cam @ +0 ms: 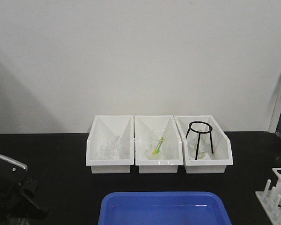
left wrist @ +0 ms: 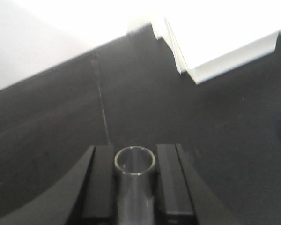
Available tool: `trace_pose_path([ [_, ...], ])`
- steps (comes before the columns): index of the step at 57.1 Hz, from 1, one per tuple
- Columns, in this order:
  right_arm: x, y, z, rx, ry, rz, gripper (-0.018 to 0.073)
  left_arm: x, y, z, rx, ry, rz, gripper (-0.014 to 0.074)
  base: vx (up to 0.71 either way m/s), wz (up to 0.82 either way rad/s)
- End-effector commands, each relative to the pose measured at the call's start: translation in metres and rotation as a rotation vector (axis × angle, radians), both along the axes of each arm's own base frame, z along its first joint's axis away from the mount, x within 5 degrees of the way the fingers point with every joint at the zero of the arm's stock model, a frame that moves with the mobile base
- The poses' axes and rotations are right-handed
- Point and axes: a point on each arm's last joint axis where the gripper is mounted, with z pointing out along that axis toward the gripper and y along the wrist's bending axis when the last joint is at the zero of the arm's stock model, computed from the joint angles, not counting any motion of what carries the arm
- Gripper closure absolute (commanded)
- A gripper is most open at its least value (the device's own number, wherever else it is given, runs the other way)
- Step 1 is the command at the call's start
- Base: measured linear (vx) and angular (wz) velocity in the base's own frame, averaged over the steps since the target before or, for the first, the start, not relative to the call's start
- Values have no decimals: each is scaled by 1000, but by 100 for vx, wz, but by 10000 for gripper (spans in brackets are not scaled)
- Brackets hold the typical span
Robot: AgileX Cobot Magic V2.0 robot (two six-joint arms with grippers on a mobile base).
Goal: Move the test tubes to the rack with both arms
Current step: 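Lower the left gripper onto the glass test tube in the beaker and close, then lift the test tube out of the beaker toward the right gripper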
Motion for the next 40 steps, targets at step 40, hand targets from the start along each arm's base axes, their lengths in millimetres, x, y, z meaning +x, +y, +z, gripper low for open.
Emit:
trace_pose_path([
  [40, 6, -1, 14, -20, -85, 0, -6, -27, 6, 84, -282, -293, 57, 617, 0, 0],
])
